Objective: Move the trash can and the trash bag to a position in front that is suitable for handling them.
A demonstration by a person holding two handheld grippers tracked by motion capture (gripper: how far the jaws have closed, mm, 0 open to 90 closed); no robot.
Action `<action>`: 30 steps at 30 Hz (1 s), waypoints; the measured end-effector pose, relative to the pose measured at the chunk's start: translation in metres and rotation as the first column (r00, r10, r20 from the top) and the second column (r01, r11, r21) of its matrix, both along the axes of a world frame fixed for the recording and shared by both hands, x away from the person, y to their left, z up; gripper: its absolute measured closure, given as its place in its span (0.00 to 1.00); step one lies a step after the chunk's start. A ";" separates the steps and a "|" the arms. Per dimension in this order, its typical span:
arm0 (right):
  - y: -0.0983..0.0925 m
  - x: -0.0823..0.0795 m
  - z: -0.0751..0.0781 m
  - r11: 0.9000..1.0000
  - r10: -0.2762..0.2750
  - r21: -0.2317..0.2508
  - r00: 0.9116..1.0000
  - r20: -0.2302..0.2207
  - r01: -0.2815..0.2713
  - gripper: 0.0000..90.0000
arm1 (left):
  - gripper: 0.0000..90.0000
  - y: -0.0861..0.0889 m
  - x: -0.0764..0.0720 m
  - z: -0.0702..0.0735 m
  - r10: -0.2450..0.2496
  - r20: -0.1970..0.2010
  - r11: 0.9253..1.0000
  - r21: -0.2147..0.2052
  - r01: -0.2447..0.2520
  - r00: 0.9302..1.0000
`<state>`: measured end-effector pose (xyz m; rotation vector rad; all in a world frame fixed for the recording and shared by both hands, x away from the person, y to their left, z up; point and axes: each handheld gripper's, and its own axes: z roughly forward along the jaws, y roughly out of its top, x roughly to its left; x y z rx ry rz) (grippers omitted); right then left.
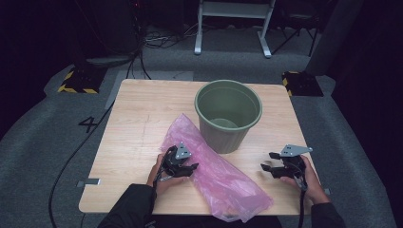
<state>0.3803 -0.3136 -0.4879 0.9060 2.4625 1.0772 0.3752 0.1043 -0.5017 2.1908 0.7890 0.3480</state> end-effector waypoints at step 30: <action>-0.001 0.004 -0.002 1.000 -0.017 0.012 1.000 -0.004 0.017 0.40 | 0.99 0.042 0.011 0.030 0.123 0.164 0.987 -0.119 -0.104 0.979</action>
